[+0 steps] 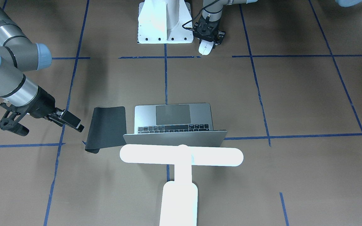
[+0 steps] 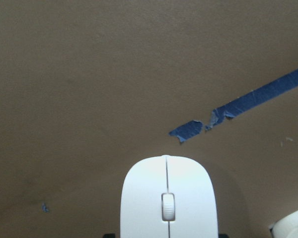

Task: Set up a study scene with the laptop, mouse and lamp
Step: 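Release the pad and raise the right gripper while the left gripper grasps the mouse, then carry the white mouse with the left gripper over the black mouse pad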

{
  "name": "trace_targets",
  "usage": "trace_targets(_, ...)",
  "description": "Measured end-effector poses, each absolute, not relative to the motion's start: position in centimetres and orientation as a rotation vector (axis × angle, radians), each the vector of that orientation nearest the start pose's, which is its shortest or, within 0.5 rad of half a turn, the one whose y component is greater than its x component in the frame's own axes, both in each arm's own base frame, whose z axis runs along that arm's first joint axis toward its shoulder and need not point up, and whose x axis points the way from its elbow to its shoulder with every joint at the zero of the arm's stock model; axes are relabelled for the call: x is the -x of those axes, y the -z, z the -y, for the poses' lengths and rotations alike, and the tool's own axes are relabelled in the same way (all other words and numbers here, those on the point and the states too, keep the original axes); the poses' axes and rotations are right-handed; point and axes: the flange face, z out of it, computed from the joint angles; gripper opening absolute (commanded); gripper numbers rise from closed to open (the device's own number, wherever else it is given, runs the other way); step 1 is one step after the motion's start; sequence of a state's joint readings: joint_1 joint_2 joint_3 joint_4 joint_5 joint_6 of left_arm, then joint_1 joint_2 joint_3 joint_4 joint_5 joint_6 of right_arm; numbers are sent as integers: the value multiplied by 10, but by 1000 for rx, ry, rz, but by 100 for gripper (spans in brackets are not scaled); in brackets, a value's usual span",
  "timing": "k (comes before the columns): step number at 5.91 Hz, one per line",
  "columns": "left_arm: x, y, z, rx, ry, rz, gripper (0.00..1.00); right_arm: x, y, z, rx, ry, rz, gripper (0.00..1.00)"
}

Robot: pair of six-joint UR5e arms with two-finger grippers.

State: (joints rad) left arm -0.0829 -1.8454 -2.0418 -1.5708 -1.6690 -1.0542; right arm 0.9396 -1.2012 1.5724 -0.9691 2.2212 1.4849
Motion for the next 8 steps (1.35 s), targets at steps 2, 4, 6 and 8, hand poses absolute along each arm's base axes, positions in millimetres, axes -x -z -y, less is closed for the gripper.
trace_targets(2,-516,-289,169,-147,-446,-793,32,317,-375,560,62,-444,1124,100)
trace_targets(4,-491,-244,185,-196,-411,-882,30,290,-383,556,80,-458,1132,100)
trace_targets(6,-484,-194,211,-255,-360,-968,30,232,-411,554,92,-505,1129,100)
trace_targets(8,-495,-149,242,-295,-295,-1024,30,184,-455,544,57,-469,1097,100)
